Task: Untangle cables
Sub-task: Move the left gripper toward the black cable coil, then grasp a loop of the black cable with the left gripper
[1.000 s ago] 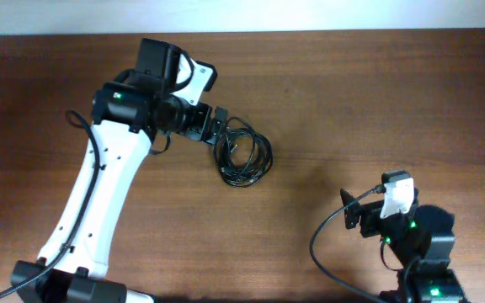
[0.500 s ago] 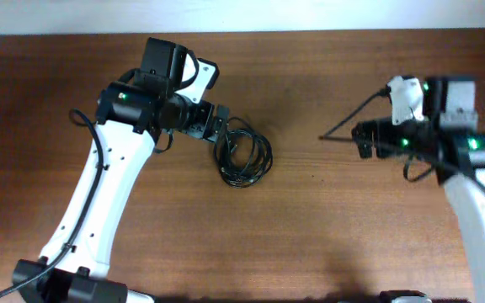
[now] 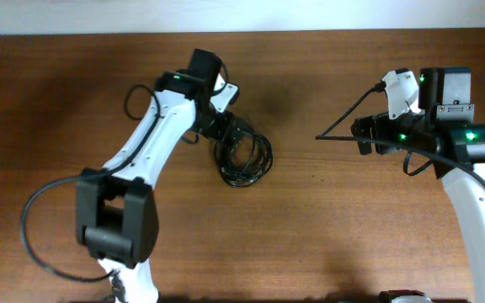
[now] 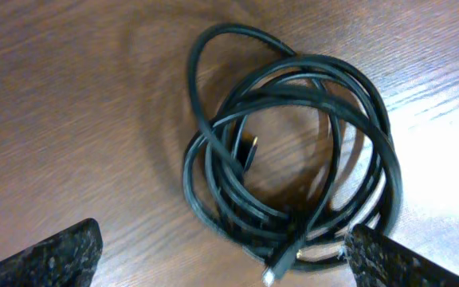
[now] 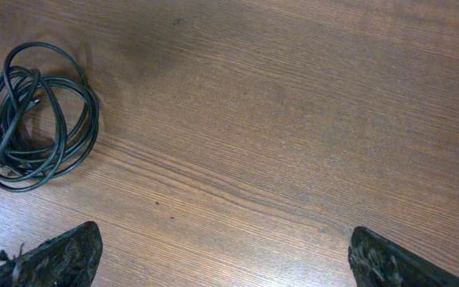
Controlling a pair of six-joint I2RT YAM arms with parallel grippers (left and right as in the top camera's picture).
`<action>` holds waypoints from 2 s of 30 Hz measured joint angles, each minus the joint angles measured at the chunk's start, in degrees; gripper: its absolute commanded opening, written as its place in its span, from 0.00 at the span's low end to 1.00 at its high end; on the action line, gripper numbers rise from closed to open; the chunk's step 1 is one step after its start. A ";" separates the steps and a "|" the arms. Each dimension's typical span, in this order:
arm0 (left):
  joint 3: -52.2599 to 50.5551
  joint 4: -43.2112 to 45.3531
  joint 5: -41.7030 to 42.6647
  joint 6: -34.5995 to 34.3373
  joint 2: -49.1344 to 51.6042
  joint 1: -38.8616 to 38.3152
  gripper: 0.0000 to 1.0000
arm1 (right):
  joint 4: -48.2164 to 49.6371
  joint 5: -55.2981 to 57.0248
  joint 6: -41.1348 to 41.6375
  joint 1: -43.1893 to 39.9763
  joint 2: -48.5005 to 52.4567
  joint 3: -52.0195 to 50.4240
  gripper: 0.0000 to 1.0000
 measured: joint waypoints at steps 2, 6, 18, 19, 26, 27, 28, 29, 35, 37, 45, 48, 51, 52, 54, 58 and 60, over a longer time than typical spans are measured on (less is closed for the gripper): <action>0.00 1.03 -0.26 0.02 1.64 -0.52 0.99 | -0.20 0.00 -0.11 0.00 0.00 0.00 0.99; 0.00 1.75 -2.60 -0.98 2.45 0.70 0.99 | -0.48 0.00 -0.22 0.00 0.00 0.02 0.99; -1.73 4.24 -4.00 -1.49 2.49 2.14 0.99 | -0.50 0.00 -0.28 0.00 0.00 0.00 0.98; -1.92 4.26 -4.00 -1.49 2.49 1.75 0.99 | -0.52 0.00 -0.26 0.00 0.00 0.00 0.98; -3.06 7.21 -3.56 -1.49 2.49 1.09 0.99 | -0.50 0.00 -0.24 0.00 0.00 0.00 0.99; -3.69 7.74 -3.56 -1.49 2.49 1.09 0.99 | -0.50 0.00 -0.26 0.00 0.00 0.00 0.99; -4.39 8.41 -3.56 -1.49 2.49 1.09 0.99 | -0.50 0.00 -0.24 0.00 0.00 0.00 0.98; -5.03 9.11 -3.56 -1.49 2.49 1.09 0.99 | -0.48 0.00 -0.26 0.00 0.00 0.00 0.98; -8.13 11.39 -3.56 -1.49 2.54 1.09 0.99 | -0.61 0.00 -0.26 0.00 0.00 0.02 0.98; -8.13 11.72 -3.56 -1.49 2.54 1.09 0.99 | -0.61 0.00 -0.24 0.00 0.00 0.02 0.98; -10.05 15.17 -2.71 -1.49 2.62 1.09 0.99 | -0.63 0.02 -0.26 0.00 0.00 0.00 0.98; -11.08 15.65 -2.27 -1.49 3.23 1.09 0.99 | -0.66 0.00 -0.24 0.00 0.00 0.02 0.98; -11.17 16.52 -2.23 -1.49 3.26 1.09 0.99 | -0.63 0.00 -0.24 0.00 0.00 0.02 0.98; -11.17 16.70 -2.16 -1.49 3.26 1.09 0.99 | -0.63 0.02 -0.26 0.00 0.00 0.02 0.98; -11.17 16.92 -2.01 -1.49 3.26 1.09 0.99 | -0.63 0.00 -0.26 0.00 0.00 0.02 0.98; -10.82 14.64 -1.79 -1.49 3.26 1.14 0.99 | -0.35 0.00 -0.26 0.00 0.00 0.02 0.99; -10.12 13.29 -1.79 -1.49 3.26 1.16 0.99 | -0.35 0.00 -0.26 0.00 0.00 0.02 0.98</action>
